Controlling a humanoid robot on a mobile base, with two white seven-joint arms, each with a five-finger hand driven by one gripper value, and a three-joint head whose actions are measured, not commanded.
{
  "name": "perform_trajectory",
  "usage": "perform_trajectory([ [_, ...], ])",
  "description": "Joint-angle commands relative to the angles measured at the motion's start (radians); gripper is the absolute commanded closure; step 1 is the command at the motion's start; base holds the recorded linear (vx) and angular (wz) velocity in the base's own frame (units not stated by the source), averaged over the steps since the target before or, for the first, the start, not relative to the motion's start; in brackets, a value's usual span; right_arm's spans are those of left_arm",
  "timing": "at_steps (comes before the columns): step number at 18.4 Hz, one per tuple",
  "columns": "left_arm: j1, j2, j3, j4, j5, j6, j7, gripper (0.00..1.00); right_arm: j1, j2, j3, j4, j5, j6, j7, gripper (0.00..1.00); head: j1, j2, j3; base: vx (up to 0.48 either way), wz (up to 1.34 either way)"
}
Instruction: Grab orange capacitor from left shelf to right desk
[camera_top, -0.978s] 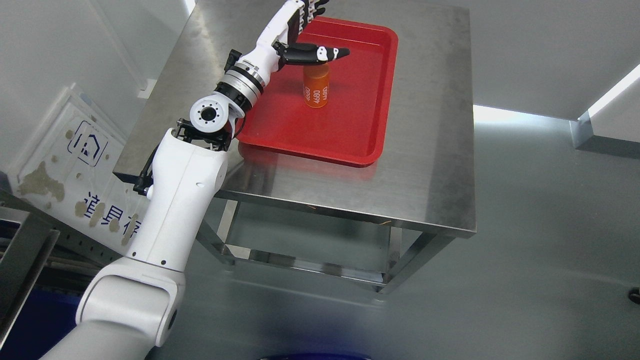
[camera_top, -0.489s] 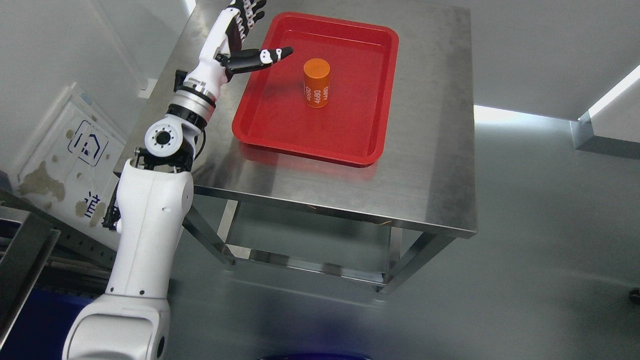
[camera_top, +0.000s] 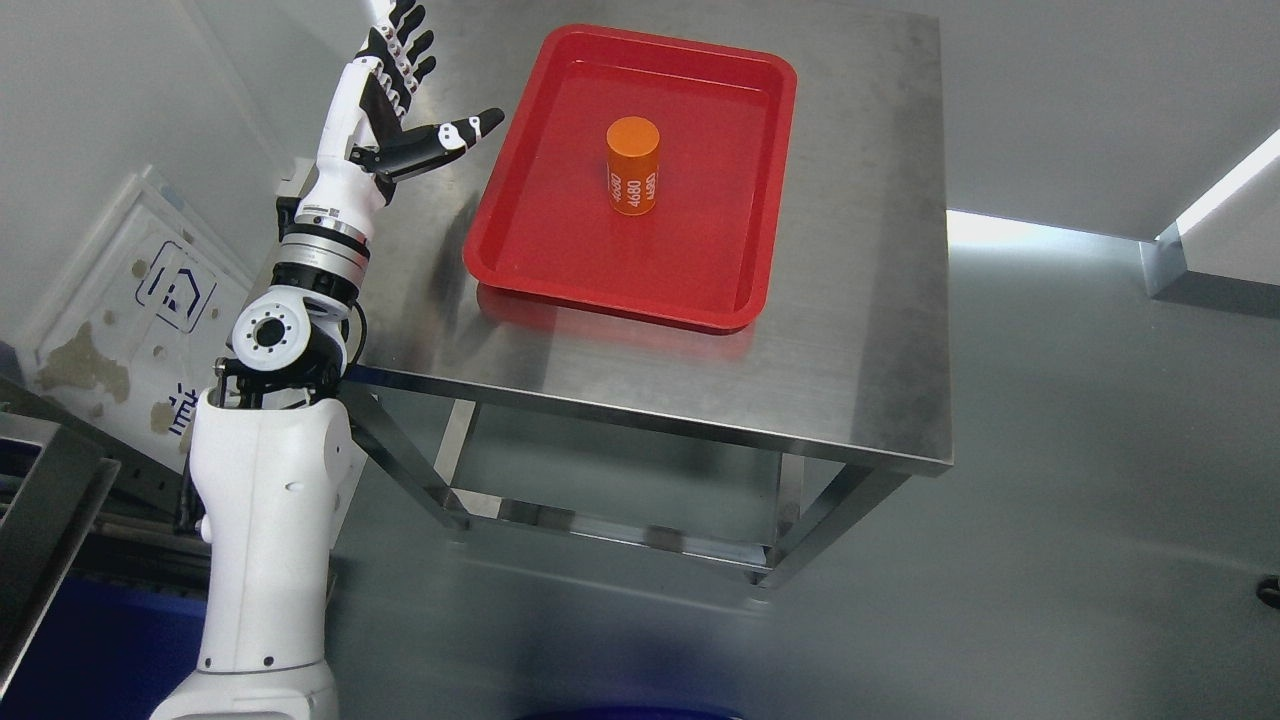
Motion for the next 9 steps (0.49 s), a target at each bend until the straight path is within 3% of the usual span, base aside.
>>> perform_trajectory([
  [1,0.033,0.004,0.080,-0.156,0.000,0.046,0.002,0.00,0.002,-0.017,-0.011,-0.034,-0.003,-0.003,0.002,0.00,0.0000,0.000,0.000,0.000,0.00],
  [9,0.033,0.004,0.069,-0.156,0.000,0.049,0.000,0.00,0.002,-0.017,-0.011,-0.034,-0.003,-0.002,0.002,0.00,0.0000,0.000,0.000,0.000,0.00],
])
